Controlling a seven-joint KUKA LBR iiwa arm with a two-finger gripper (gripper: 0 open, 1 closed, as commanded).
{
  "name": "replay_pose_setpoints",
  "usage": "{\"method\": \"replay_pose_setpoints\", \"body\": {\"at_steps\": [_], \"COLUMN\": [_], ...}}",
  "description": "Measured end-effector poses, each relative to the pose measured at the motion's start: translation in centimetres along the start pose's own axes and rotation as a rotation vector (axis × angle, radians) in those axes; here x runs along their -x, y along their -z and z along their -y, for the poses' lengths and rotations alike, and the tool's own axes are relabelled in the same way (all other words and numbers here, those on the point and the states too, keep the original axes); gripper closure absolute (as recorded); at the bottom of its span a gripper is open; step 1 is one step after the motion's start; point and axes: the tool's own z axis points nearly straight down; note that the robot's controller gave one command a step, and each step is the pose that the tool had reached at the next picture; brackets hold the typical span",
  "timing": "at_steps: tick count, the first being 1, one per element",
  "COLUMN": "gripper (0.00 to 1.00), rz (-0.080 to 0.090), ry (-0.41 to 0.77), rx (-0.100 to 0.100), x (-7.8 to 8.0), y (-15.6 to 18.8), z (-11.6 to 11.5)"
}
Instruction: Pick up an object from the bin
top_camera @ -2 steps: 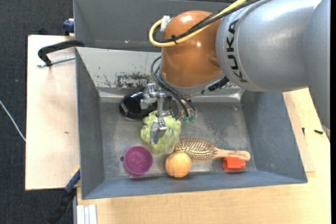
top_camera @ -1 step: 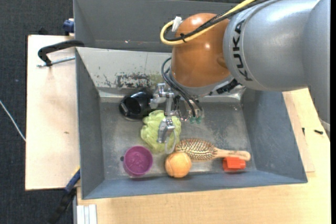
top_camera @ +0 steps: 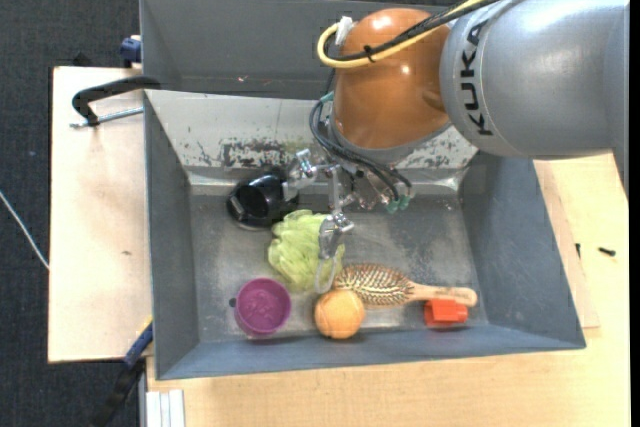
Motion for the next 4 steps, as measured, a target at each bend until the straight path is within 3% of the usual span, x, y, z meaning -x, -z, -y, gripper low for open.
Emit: {"method": "replay_pose_setpoints", "body": {"at_steps": [1, 2, 4], "gripper": [0.0, 1.0, 1.0], "rz": [-0.018, -0.02, -0.018], "ry": [-0.126, 0.134, 0.133], "rx": [0.0, 0.004, 0.004], "x": [-0.1, 0.3, 0.3], "y": [-4.7, -8.0, -7.6], "z": [0.2, 0.8, 0.8]}}
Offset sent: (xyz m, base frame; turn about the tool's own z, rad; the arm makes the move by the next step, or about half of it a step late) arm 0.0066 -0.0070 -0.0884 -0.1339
